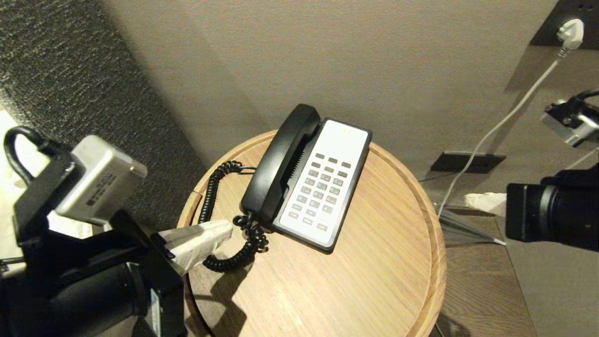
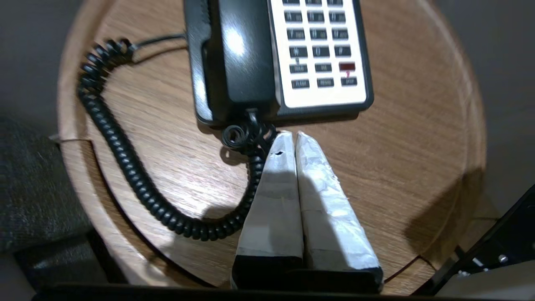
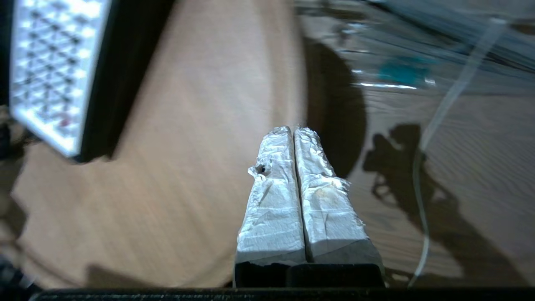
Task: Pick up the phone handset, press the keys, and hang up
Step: End the call using the dial pad
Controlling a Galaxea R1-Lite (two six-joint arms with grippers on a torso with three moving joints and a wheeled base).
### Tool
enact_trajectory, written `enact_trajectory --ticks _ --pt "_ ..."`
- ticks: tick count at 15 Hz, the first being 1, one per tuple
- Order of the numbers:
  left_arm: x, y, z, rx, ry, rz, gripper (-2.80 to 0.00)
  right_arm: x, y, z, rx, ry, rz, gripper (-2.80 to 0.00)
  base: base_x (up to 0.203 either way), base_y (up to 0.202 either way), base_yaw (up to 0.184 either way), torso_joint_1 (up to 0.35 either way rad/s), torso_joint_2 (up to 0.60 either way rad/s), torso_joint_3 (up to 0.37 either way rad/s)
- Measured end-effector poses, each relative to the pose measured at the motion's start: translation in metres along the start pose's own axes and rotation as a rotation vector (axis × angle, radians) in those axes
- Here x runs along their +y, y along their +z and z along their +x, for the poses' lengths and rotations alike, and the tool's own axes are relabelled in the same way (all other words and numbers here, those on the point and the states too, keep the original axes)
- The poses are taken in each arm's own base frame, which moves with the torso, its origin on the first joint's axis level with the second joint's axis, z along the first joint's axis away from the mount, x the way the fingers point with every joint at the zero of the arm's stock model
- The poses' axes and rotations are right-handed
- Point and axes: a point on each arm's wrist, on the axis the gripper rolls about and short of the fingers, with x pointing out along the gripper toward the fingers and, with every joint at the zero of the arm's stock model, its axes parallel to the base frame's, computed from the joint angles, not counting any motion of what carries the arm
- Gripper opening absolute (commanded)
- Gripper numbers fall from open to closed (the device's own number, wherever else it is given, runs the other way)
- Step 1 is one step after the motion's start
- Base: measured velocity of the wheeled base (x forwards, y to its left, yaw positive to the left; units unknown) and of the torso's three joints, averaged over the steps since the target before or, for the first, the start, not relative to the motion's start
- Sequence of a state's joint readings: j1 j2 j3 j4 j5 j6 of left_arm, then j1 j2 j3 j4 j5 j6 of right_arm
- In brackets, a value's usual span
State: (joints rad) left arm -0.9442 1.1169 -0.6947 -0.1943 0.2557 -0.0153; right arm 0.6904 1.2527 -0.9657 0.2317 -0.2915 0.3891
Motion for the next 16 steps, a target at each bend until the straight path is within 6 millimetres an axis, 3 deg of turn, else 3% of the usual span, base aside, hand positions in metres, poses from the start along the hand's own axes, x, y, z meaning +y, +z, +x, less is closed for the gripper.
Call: enact_trajectory --ticks 7,16 --pt "0.008 0.022 -0.032 -0.148 -0.001 -0.036 -2.8 0.059 0.002 0.031 0.027 0.157 -0.075 -2.8 0.0 0.0 0.0 0.0 0.0 0.0" --pt "0.013 0.025 -0.05 -0.204 -0.002 -0.054 -2.8 0.091 -0.01 0.051 0.091 0.213 -0.129 -2.8 0.0 0.0 0.0 0.0 0.0 0.0"
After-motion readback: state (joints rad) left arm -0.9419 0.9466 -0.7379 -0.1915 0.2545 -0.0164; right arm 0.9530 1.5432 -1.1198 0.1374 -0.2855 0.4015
